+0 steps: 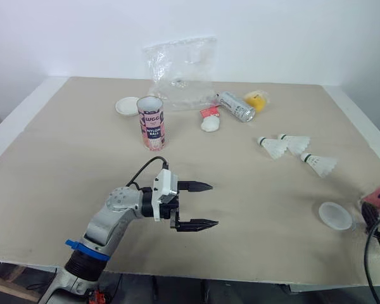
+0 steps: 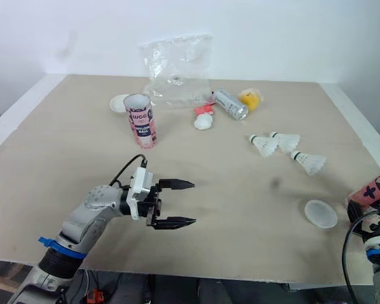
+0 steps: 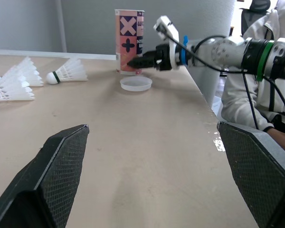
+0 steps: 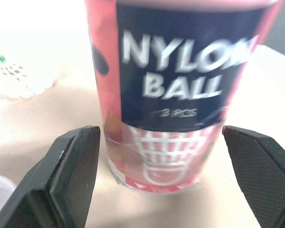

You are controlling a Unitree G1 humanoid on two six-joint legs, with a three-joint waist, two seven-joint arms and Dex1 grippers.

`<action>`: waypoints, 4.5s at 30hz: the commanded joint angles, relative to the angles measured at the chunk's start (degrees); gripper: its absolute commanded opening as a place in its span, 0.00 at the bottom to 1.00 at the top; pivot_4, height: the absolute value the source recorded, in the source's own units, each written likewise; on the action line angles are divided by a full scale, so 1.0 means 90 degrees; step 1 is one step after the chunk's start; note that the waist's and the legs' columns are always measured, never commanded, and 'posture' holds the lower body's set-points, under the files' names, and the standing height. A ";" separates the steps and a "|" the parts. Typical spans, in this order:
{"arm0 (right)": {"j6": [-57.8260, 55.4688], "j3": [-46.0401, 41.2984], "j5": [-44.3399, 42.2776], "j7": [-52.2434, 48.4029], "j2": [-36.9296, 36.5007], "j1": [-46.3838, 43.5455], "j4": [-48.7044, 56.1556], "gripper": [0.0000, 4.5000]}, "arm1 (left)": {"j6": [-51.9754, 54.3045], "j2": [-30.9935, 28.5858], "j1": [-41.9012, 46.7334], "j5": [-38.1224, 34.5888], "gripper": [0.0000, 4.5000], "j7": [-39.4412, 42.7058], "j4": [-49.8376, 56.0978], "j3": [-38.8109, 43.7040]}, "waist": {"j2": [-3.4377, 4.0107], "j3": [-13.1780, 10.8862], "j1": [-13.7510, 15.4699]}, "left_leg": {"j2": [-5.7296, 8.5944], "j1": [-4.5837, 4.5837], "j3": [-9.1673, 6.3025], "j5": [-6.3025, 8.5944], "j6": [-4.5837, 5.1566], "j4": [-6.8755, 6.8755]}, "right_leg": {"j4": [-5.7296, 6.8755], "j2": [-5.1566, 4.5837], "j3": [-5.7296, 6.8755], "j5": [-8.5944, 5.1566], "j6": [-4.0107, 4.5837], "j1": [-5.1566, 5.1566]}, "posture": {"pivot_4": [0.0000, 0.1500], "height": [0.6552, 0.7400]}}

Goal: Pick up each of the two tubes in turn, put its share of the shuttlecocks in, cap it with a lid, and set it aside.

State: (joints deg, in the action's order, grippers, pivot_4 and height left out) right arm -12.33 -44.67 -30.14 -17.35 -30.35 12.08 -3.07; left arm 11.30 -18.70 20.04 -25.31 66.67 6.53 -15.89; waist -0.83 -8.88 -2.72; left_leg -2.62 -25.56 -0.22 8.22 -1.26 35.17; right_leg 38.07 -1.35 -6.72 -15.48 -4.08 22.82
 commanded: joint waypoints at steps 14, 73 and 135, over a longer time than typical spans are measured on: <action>-0.0218 0.0584 -0.0776 -0.2031 0.0008 0.2034 0.3648 0.98 | -0.0316 0.0093 0.0222 0.0125 1.00 -0.0089 -0.0318 0.0156 | -0.0001 -0.0006 0.0001 | -0.0005 -0.0001 0.0006 0.0004 -0.0005 -0.0018 | -0.0005 -0.0010 0.0004 -0.0007 0.0007 0.0023 | 1.00 1.00; 0.0902 0.5003 0.1270 -0.4573 0.0096 -0.4130 -0.0328 0.98 | -0.1484 0.0467 0.3039 0.2139 1.00 -0.4770 -0.5840 0.2095 | -0.0053 -0.0058 0.0076 | 0.0009 -0.0008 -0.0038 -0.0023 -0.0037 -0.0056 | -0.0003 0.0017 0.0025 0.0017 -0.0037 0.0005 | 1.00 1.00; -0.0284 0.4028 -0.0204 -0.3783 -0.0313 -0.1622 0.3140 1.00 | -0.1713 -0.0819 0.3196 0.2910 0.73 0.1005 -0.3430 -0.0412 | -0.0057 -0.0060 0.0093 | -0.0005 -0.0024 -0.0053 -0.0036 -0.0037 -0.0054 | 0.0007 0.0030 0.0037 0.0023 -0.0021 0.0019 | 1.00 1.00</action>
State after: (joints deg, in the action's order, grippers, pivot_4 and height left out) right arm -15.05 -6.30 -30.68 -51.96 -32.46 -2.71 22.75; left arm -5.03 -25.27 47.14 0.21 73.58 -26.33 -18.98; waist -1.35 -9.42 -1.88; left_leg -2.66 -25.81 -0.76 7.89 -1.60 34.69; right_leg 38.14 -1.06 -6.36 -15.30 -4.28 22.98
